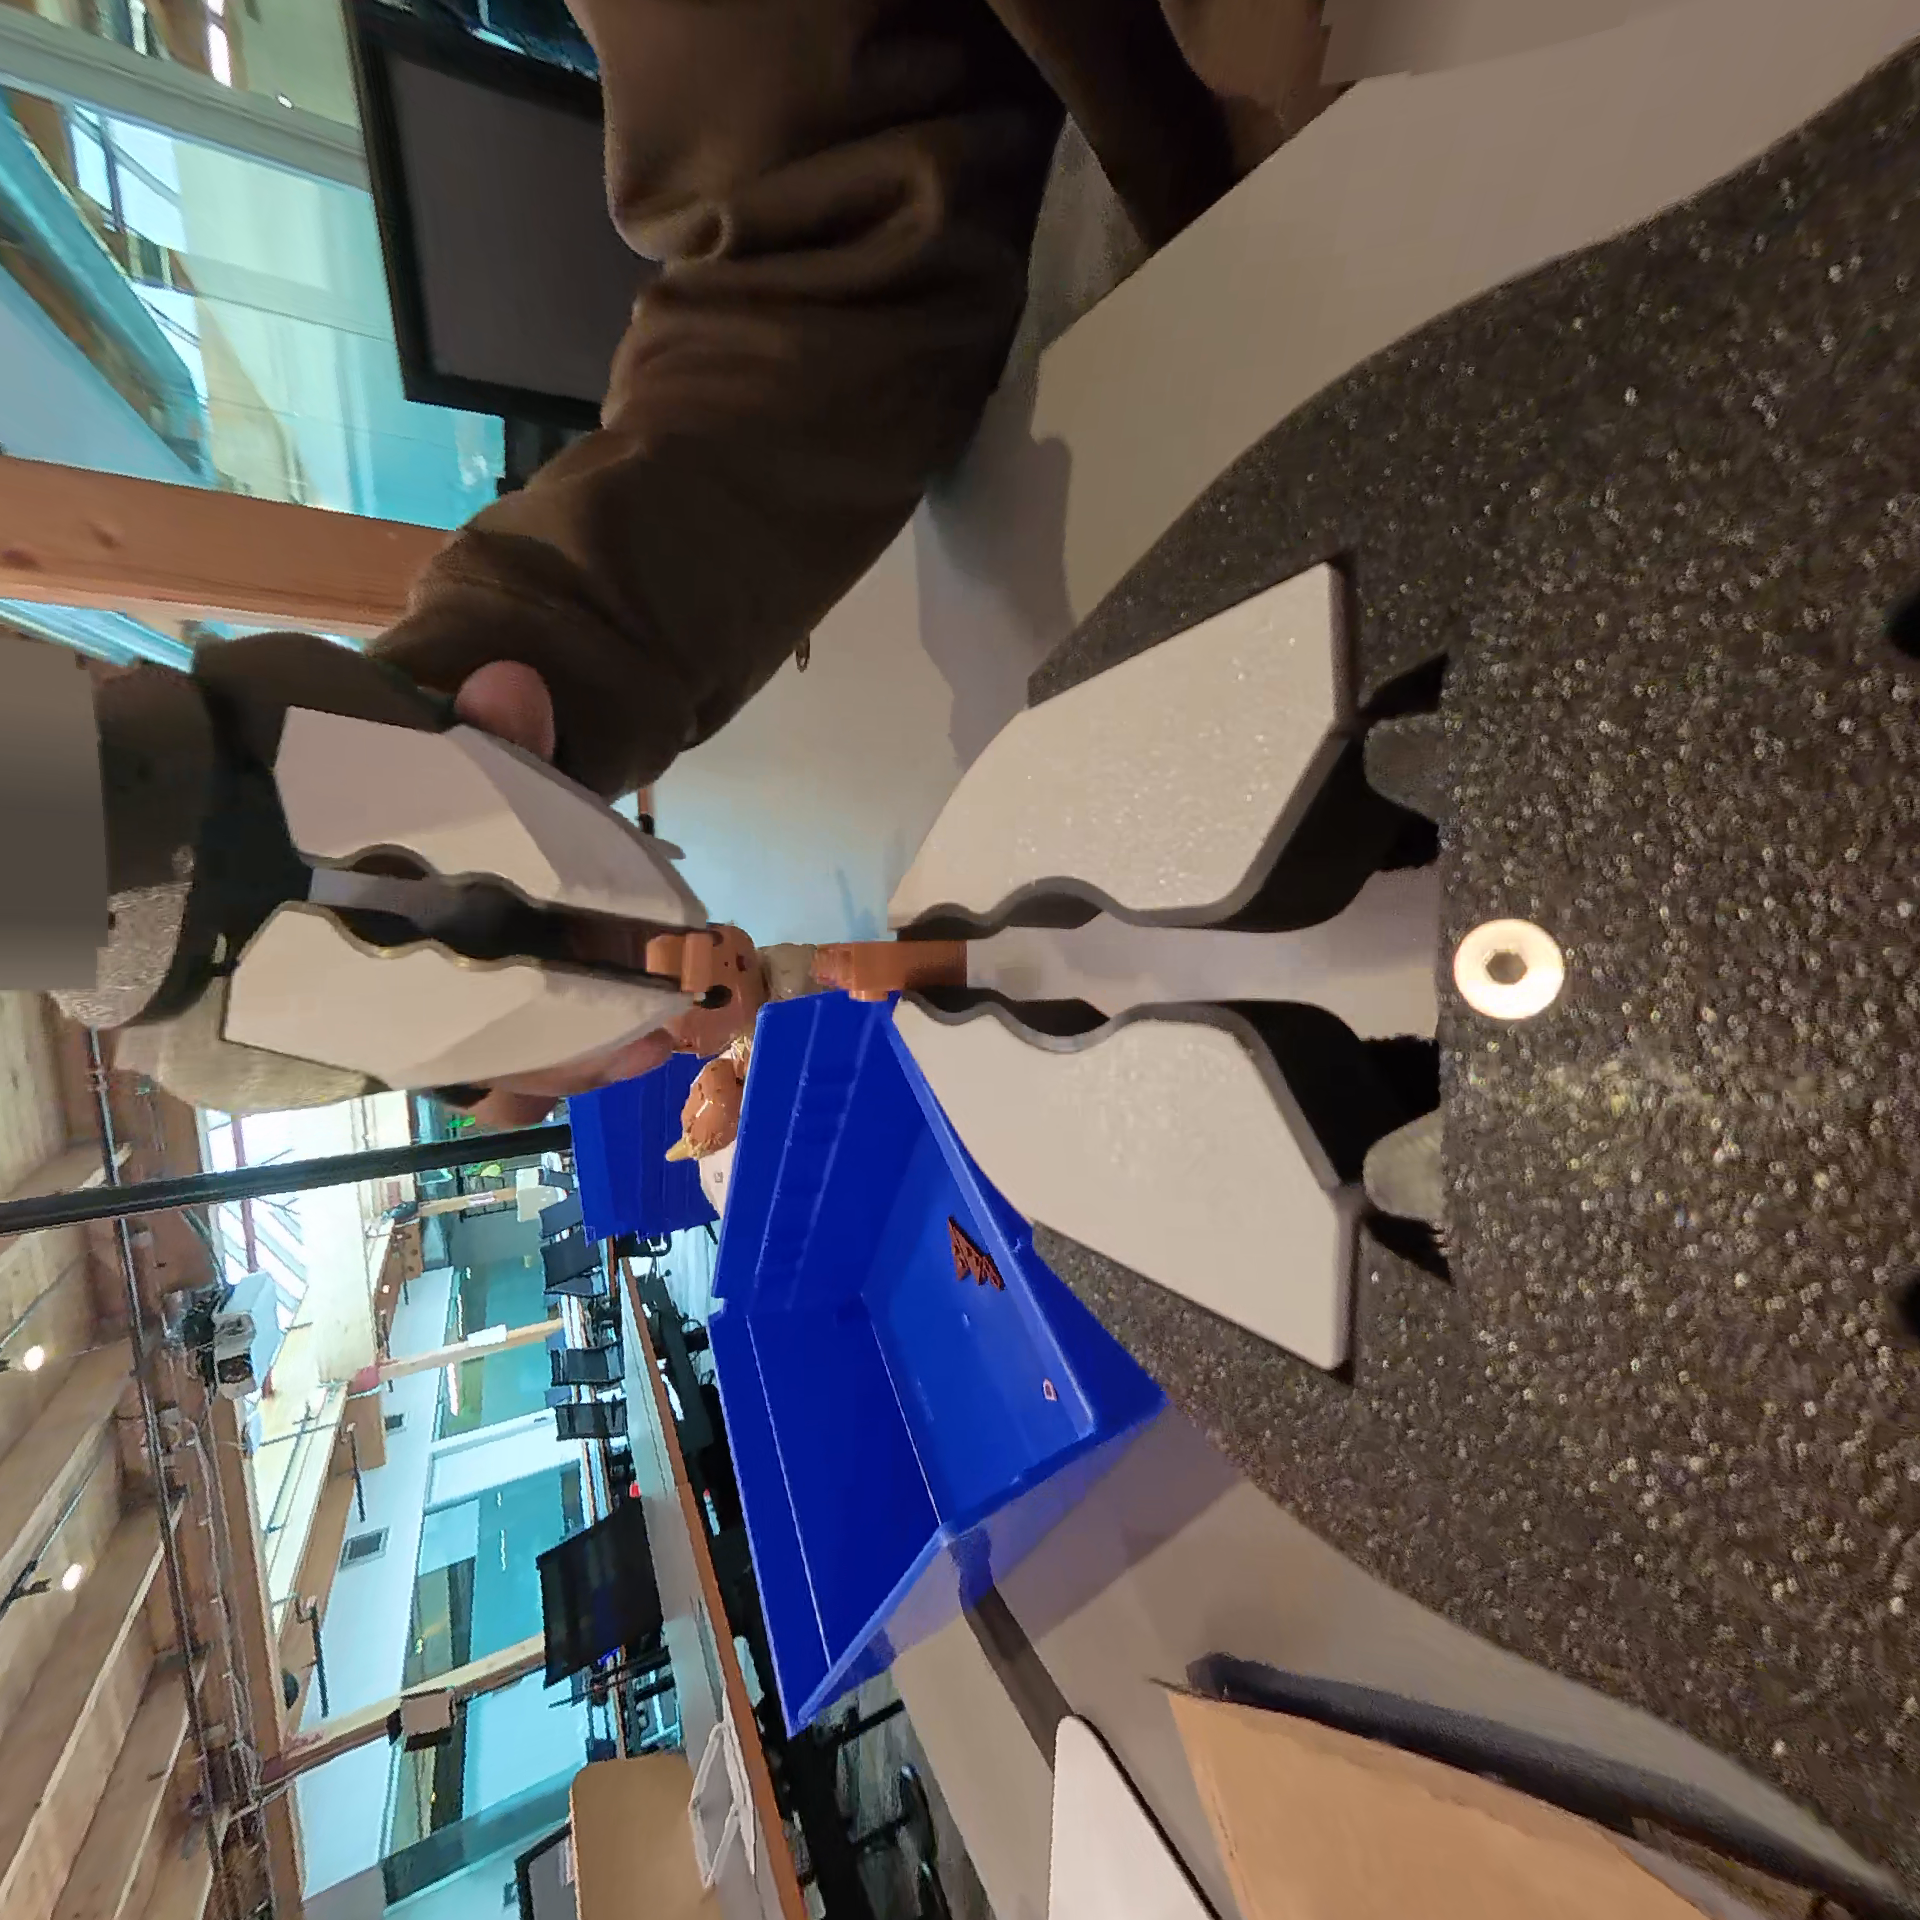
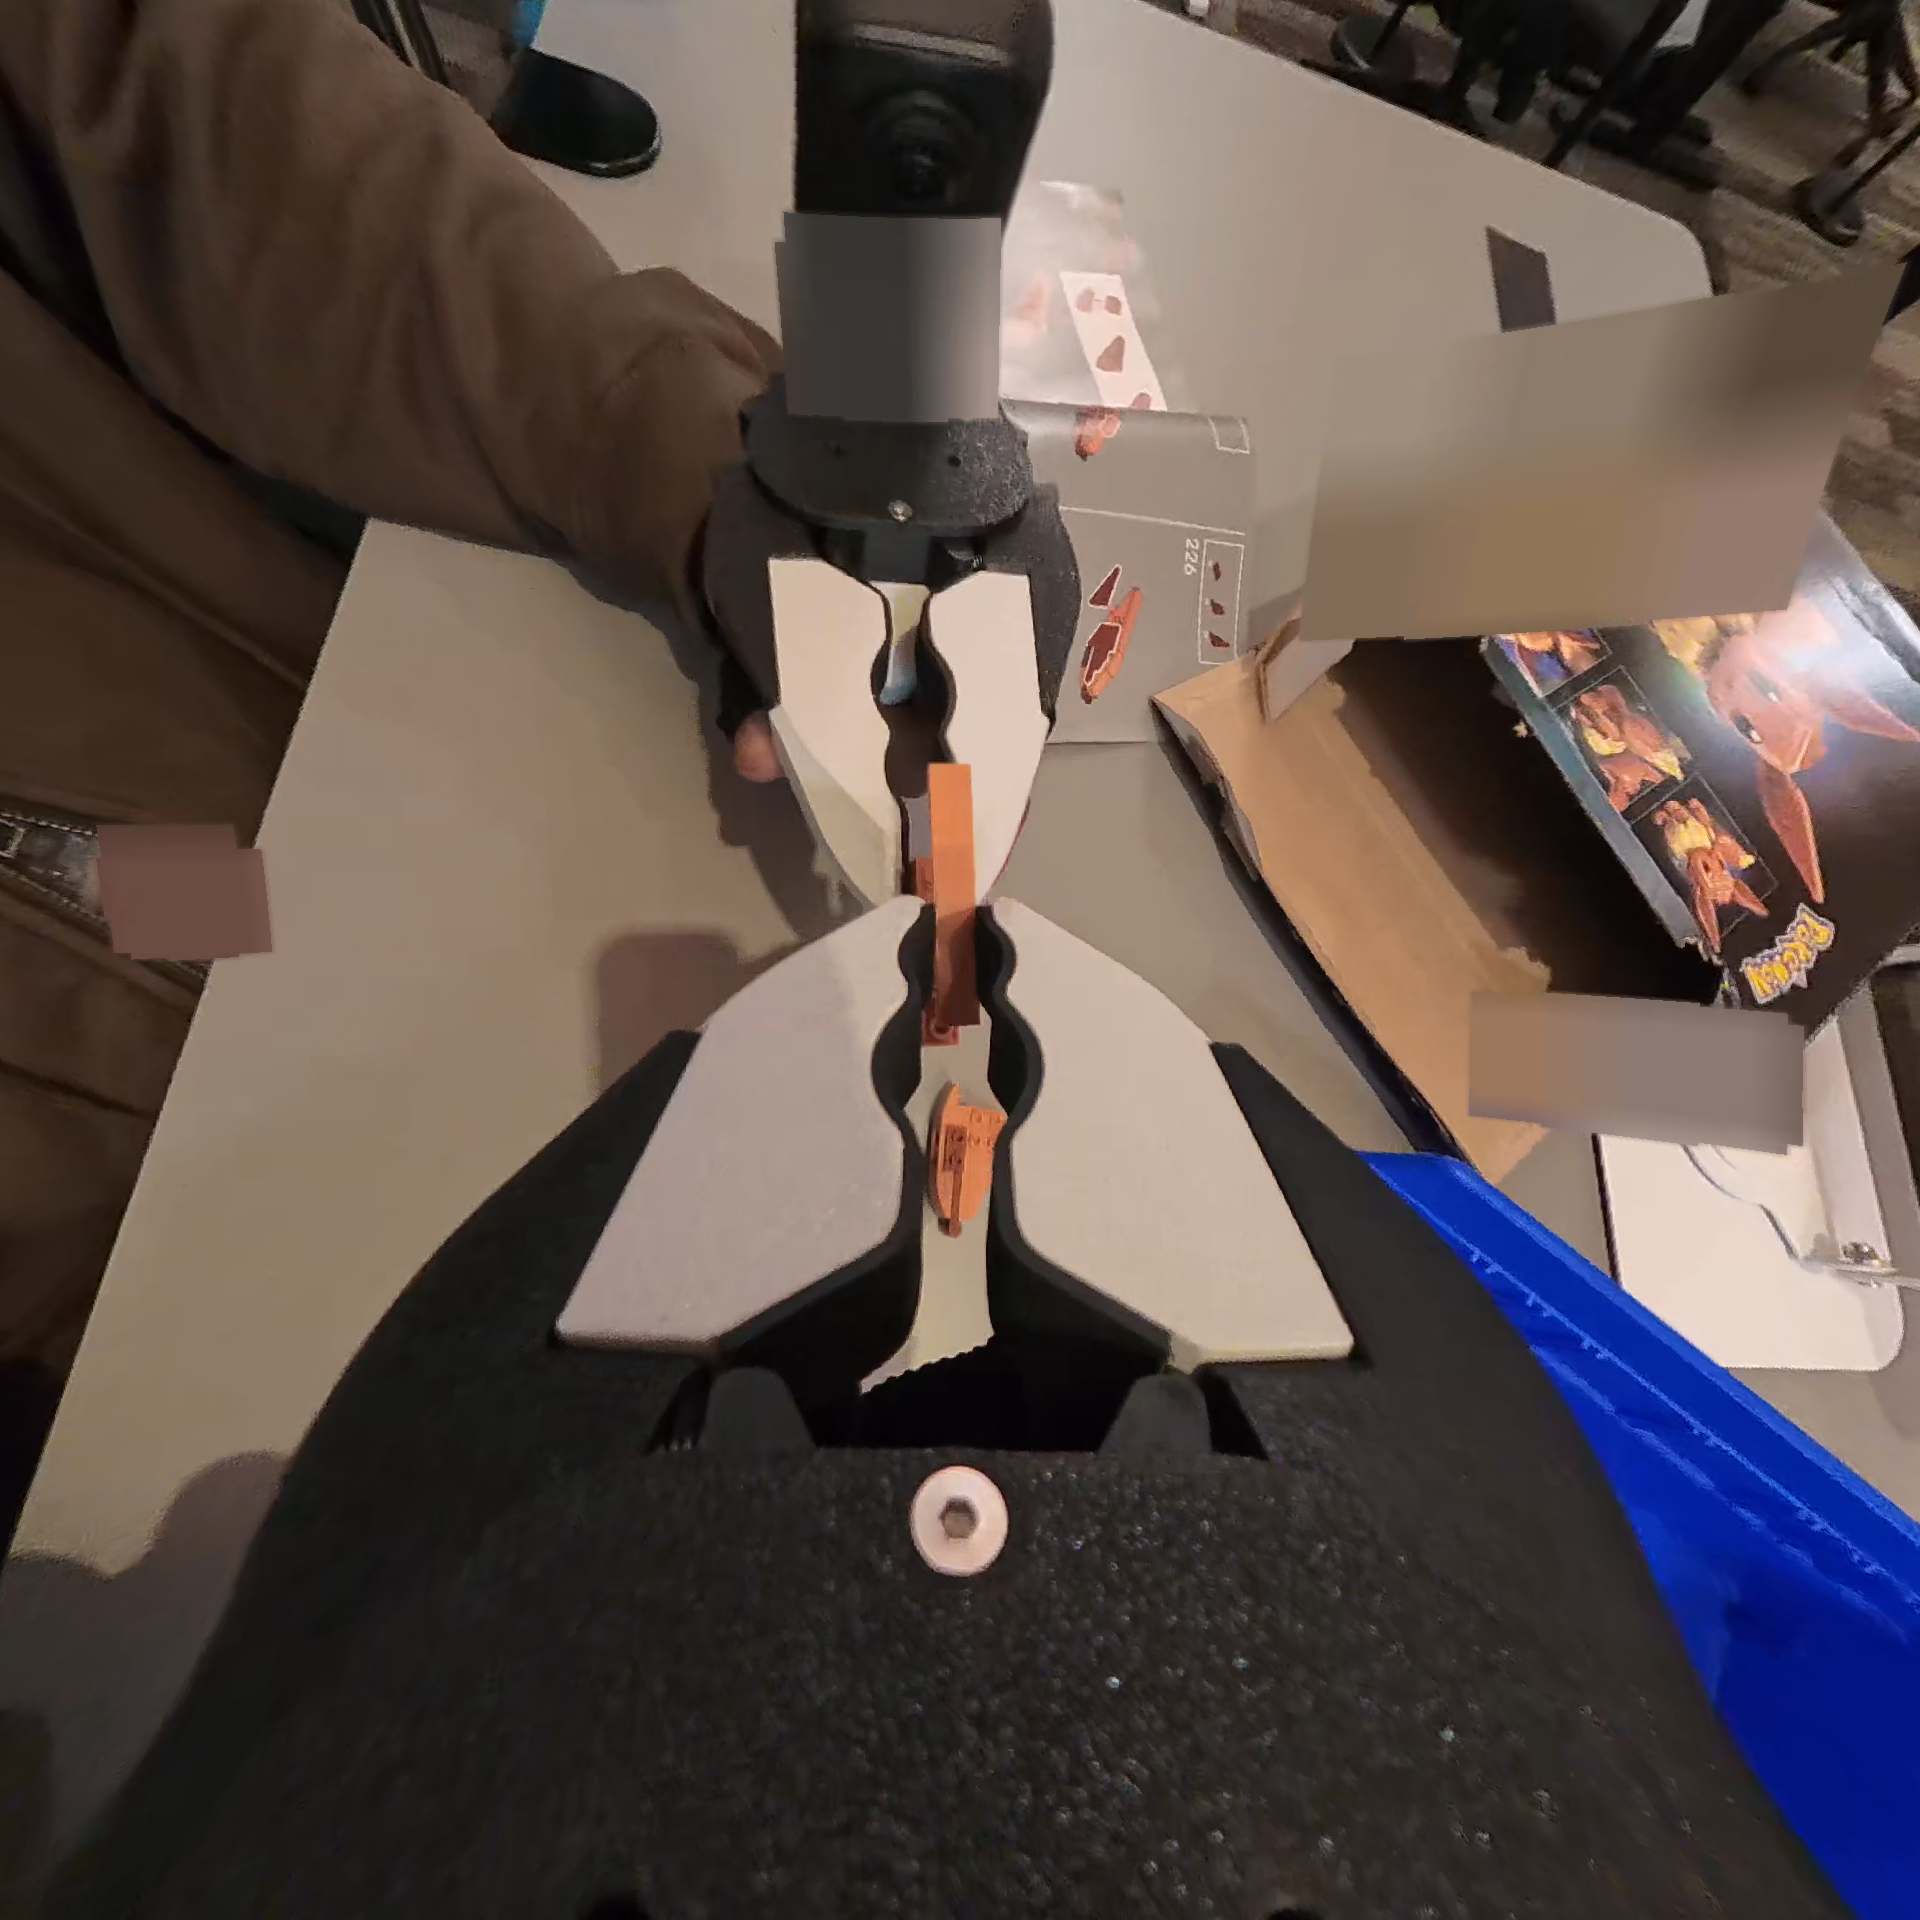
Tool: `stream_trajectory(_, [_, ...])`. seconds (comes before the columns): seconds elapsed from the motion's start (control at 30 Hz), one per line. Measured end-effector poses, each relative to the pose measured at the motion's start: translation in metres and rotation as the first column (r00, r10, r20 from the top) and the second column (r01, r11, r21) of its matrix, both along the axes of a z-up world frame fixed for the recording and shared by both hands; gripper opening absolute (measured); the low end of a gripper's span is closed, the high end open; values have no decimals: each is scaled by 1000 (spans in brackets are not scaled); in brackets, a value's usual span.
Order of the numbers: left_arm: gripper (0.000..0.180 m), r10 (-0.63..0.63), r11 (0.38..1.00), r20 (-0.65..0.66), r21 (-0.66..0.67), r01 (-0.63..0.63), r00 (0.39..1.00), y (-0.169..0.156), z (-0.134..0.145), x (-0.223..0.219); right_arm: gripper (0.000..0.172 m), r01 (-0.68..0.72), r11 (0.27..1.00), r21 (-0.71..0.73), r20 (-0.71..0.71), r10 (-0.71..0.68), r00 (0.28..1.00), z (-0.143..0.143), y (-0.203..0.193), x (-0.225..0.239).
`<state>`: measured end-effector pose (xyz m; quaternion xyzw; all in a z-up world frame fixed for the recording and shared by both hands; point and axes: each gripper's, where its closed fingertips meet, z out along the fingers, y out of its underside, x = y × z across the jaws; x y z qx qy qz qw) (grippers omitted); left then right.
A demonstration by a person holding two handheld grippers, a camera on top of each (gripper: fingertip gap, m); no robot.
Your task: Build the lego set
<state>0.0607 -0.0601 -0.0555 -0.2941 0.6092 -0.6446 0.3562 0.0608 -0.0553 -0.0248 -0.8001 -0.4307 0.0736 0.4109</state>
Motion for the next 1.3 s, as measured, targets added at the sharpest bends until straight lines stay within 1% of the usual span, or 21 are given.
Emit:
stream_trajectory(0.07, [8,-10,1000,0,-18,10,1000,0,1,0,7,15,1000,-6,20,-15,1000,-4,0,3])
stream_trajectory(0.33, [8,-23,999,9,-26,23,1000,-3,3,-2,7,32,999,-27,-5,-32,999,-17,-6,7])
stream_trajectory(1.3, [8,-39,998,18,-45,40,999,-5,6,-3,9,18,1000,-22,-17,-18,1000,-15,-6,1])
